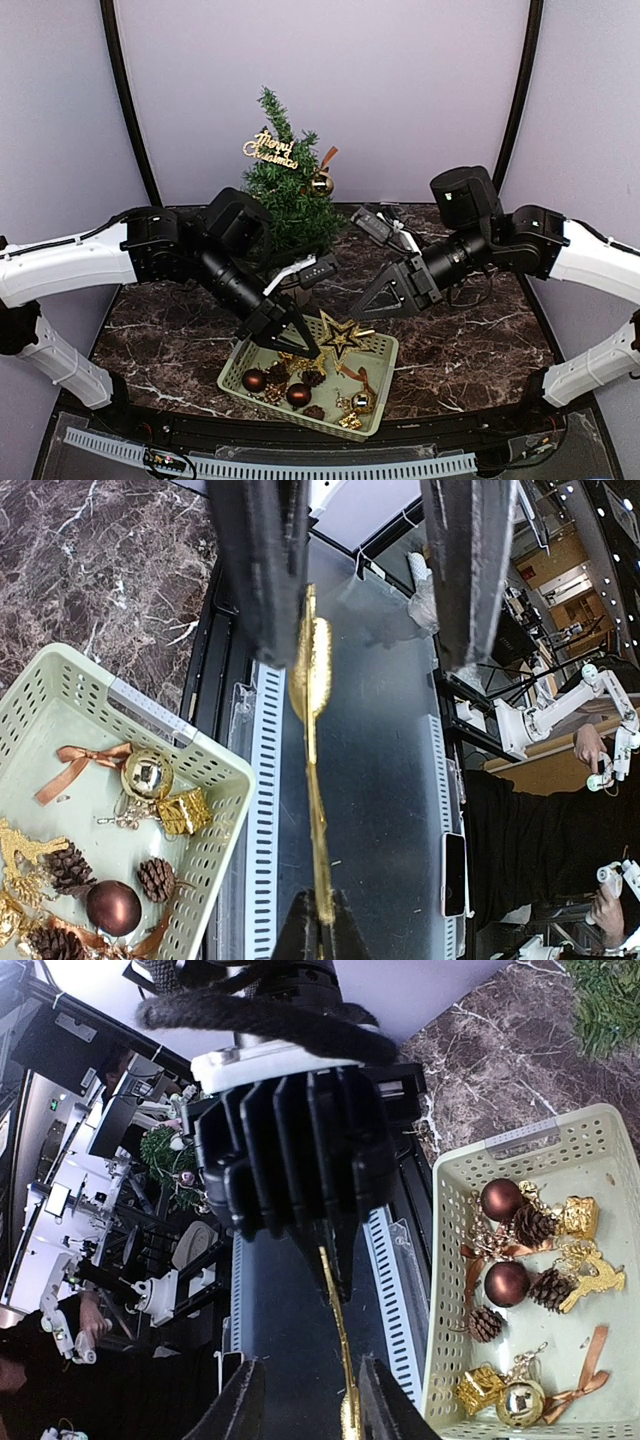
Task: Decorate the small christmas tree
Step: Pass from the left arm to the right
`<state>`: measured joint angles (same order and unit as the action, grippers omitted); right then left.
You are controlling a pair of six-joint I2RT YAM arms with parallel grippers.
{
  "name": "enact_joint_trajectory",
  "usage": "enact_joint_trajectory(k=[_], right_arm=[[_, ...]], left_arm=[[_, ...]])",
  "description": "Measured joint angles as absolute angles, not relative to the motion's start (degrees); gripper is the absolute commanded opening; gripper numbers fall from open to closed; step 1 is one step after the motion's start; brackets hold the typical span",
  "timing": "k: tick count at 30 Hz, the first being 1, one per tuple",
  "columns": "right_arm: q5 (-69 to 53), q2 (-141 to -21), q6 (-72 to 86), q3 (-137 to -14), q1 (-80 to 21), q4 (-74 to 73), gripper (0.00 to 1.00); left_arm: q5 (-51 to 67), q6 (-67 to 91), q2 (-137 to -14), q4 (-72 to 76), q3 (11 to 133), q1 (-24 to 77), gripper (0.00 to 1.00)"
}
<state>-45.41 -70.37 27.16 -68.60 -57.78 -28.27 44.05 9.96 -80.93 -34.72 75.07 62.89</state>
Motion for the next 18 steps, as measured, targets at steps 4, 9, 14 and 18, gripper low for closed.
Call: enact_joint_trajectory(k=[4,9,14,18], right_arm=[[-46.02,-70.43,26.96,-68.20,-58.15,-28.38,0.22],[-46.33,-71.13,25.78,-68.14,-58.15,-29.26,0.15],[-46.26,-71.88,24.45,-68.14,-58.28,-30.96,0.00],[-45.67,-72.12,23.81,-68.14,-58.33,-31.99,0.00]], left_arm=[[44.18,9.67,-81.10,-34.94,75.07,62.83,0.00],[44.58,9.58,-81.12,-35.00,75.07,62.72,0.00],[44.80,9.58,-81.21,-35.03,75.07,62.59,0.00],[44.99,9.58,-81.32,-35.20,75.07,62.50,0.11]])
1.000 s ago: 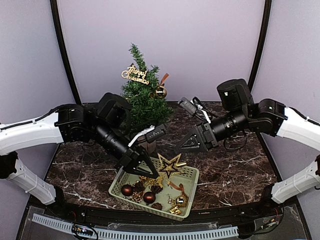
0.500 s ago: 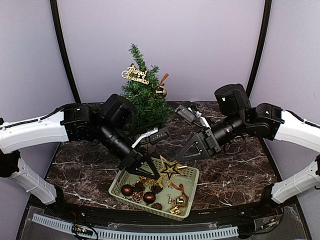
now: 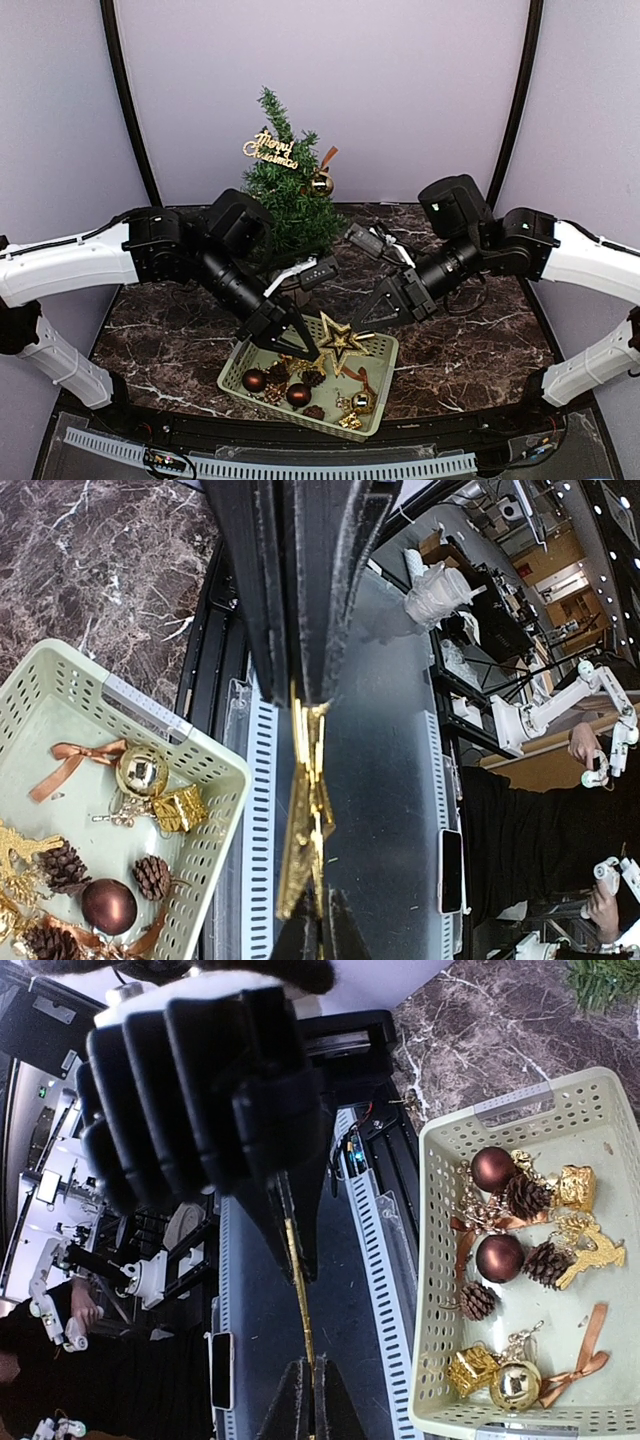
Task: Decorate the small christmas tree
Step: Pass from the left arm to the right, then pass from the right arm to the left
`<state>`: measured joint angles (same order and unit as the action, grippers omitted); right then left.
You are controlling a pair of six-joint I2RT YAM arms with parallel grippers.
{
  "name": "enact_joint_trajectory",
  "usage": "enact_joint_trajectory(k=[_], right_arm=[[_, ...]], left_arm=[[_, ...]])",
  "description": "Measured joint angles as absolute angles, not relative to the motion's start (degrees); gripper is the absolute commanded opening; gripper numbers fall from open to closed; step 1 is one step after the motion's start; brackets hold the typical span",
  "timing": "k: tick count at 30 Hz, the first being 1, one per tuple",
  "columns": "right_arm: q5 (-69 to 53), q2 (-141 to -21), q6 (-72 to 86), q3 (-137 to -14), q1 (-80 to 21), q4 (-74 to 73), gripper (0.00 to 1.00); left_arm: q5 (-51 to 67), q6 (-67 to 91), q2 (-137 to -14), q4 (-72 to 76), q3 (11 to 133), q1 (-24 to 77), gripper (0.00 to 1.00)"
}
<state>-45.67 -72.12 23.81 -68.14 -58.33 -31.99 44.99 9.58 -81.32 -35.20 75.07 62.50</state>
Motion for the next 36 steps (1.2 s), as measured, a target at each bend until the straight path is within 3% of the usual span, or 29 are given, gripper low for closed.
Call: enact_joint_trajectory(k=[1,4,6,10,15,21,24,30,36], right_arm=[[-45.21,-72.10,23.77,-68.14,-58.35,-32.01,0.00],[-42.54,-71.61,24.14,-67.99,-58.41,-31.29,0.00],[-39.68,-69.82,25.12,-66.70,-58.41,-28.56,0.00],[-31.24,-61.91,28.47,-60.40,-58.41,-16.86,0.00],[-20.86,-54.37,32.69,-48.84,-58.48,7.57,0.00],[-12.82,-58.72,33.17,-46.26,-59.00,27.81,0.00],[-11.68,-61.28,32.36,-47.99,-59.33,31.90,0.00],[-11.27,-64.58,31.57,-50.83,-59.61,37.32,0.00],[-11.31,-66.72,31.59,-51.64,-59.64,39.53,0.00]], left_arm=[[44.77,9.65,-81.32,-35.20,75.07,62.50,0.29],[42.61,9.93,-81.06,-34.70,75.05,62.04,0.60],[40.27,11.07,-79.85,-32.75,74.24,61.17,0.69],[35.46,16.62,-70.54,-22.00,65.93,56.18,0.76],[31.75,24.05,-62.92,-2.76,59.29,52.99,0.78],[28.73,28.64,-66.13,13.04,59.09,53.04,0.79],[28.64,30.00,-68.38,17.15,59.11,53.01,0.76],[28.64,31.92,-69.95,22.09,59.11,53.01,0.52],[29.10,32.82,-70.02,27.75,59.11,53.04,0.51]])
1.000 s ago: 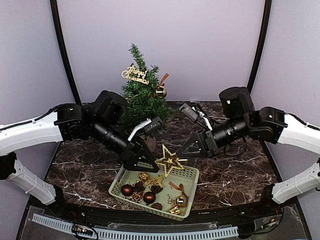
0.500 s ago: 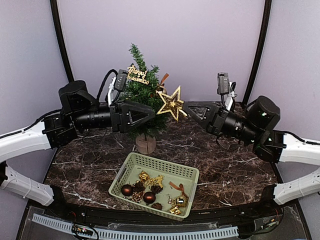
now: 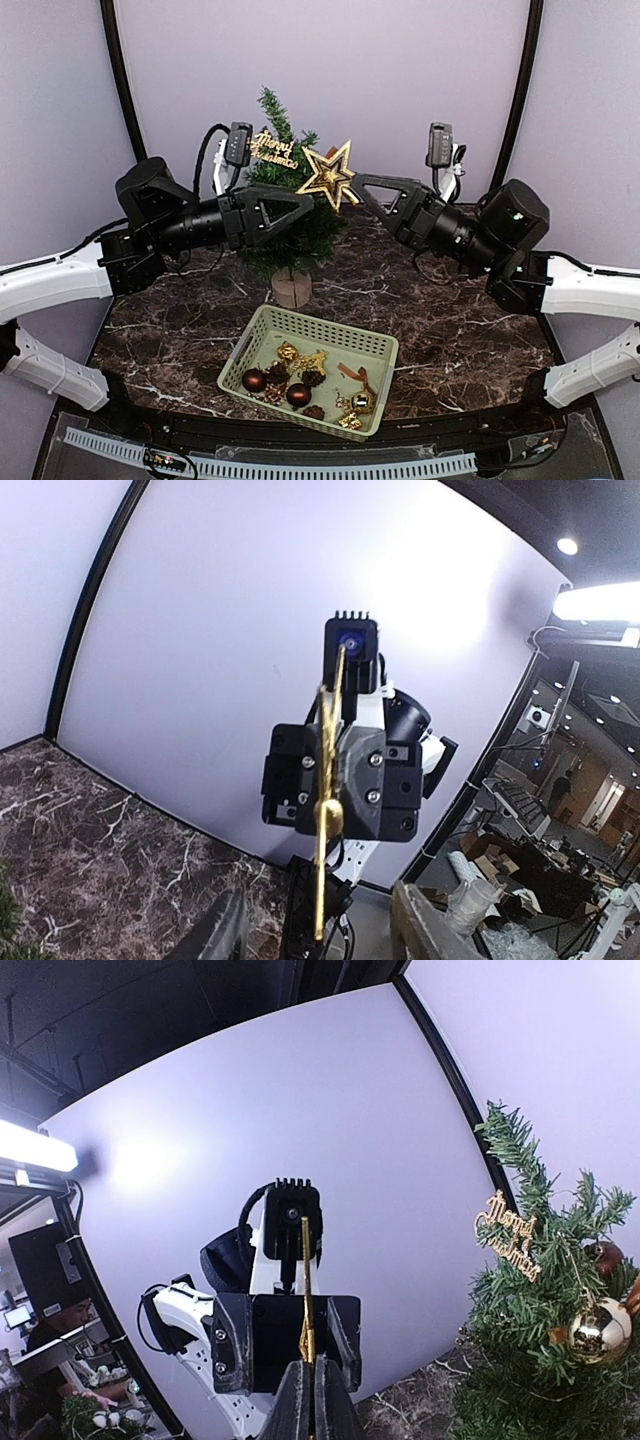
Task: Decorate the small christmas tree
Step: Pass from the right arm to the left
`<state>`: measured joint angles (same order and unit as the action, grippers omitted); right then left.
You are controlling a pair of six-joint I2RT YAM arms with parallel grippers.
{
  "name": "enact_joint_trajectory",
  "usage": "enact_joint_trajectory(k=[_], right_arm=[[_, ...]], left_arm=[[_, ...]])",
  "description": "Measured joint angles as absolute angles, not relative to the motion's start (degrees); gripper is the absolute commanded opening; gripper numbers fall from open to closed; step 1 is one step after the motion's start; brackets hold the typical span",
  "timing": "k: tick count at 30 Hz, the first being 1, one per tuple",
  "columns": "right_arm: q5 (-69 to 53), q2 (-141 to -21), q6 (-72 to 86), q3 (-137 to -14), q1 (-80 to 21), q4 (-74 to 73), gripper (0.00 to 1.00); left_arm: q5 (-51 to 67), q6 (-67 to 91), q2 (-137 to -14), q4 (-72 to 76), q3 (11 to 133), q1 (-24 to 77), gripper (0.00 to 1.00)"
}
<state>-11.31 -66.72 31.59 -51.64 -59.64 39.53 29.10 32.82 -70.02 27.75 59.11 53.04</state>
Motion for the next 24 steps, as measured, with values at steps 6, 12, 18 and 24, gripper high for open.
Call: enact_joint_trajectory(k=[6,12,18,24], right_arm=[[-11.66,-67.53,31.75,-51.88,-59.64,40.12,0.00],[-12.62,-67.70,32.03,-52.07,-59.64,40.32,0.00],[-13.43,-68.14,32.23,-52.29,-59.64,40.23,0.00],[-13.30,-68.20,32.23,-52.29,-59.64,40.21,0.01]], left_arm=[[29.36,33.47,-70.54,30.41,59.18,53.01,0.40],[28.14,33.54,-70.91,30.94,59.20,53.04,0.26],[27.18,33.39,-70.94,32.34,59.22,53.01,0.10],[27.27,33.26,-71.31,32.77,60.03,53.01,0.00]])
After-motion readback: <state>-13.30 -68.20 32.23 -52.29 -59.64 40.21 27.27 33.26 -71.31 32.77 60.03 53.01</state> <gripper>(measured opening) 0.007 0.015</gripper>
